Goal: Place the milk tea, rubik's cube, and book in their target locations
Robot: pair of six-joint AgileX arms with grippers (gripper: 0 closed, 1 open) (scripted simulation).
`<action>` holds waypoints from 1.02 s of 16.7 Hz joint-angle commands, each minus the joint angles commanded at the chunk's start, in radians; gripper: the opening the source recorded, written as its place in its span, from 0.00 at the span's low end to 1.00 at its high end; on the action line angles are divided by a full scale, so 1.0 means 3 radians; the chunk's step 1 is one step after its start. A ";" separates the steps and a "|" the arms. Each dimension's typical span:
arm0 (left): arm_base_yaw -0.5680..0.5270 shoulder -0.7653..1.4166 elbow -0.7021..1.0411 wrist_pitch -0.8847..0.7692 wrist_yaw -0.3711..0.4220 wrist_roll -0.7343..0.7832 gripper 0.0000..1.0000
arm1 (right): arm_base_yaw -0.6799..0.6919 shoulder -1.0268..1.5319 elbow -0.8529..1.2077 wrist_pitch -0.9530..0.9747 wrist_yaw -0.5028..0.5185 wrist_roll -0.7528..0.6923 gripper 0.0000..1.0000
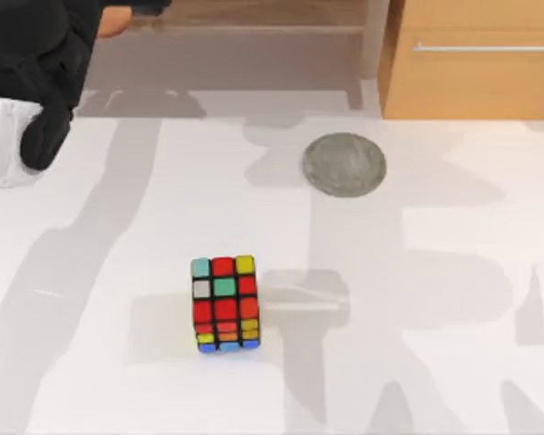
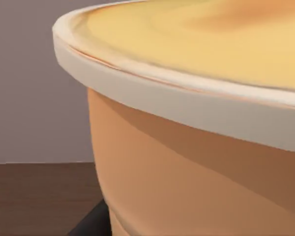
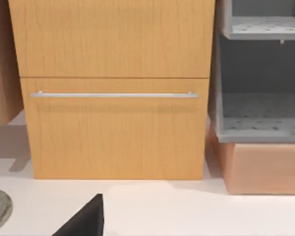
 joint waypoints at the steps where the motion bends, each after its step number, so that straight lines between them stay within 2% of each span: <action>1: -0.0149 0.0081 0.0099 0.0068 -0.0073 0.0032 0.00 | 0.0000 0.0000 0.0000 0.0000 0.0000 0.0000 1.00; 4: -0.0763 0.0414 0.0439 0.0246 -0.0393 0.0107 0.00 | 0.0000 0.0000 0.0000 0.0000 0.0000 0.0000 1.00; 7: -0.1427 0.0868 0.0798 0.0309 -0.0891 0.0099 0.00 | 0.0000 0.0000 0.0000 0.0000 0.0000 0.0000 1.00; 9: -0.1734 0.1229 0.1032 0.0272 -0.1266 0.0041 0.00 | 0.0000 0.0000 0.0000 0.0000 0.0000 0.0000 1.00; 13: -0.1942 0.1831 0.1444 0.0113 -0.1868 -0.0128 0.00 | 0.0000 0.0000 0.0000 0.0000 0.0000 0.0000 1.00; 17: -0.1925 0.1947 0.1555 0.0066 -0.1986 -0.0180 0.00 | 0.0000 0.0000 0.0000 0.0000 0.0000 0.0000 1.00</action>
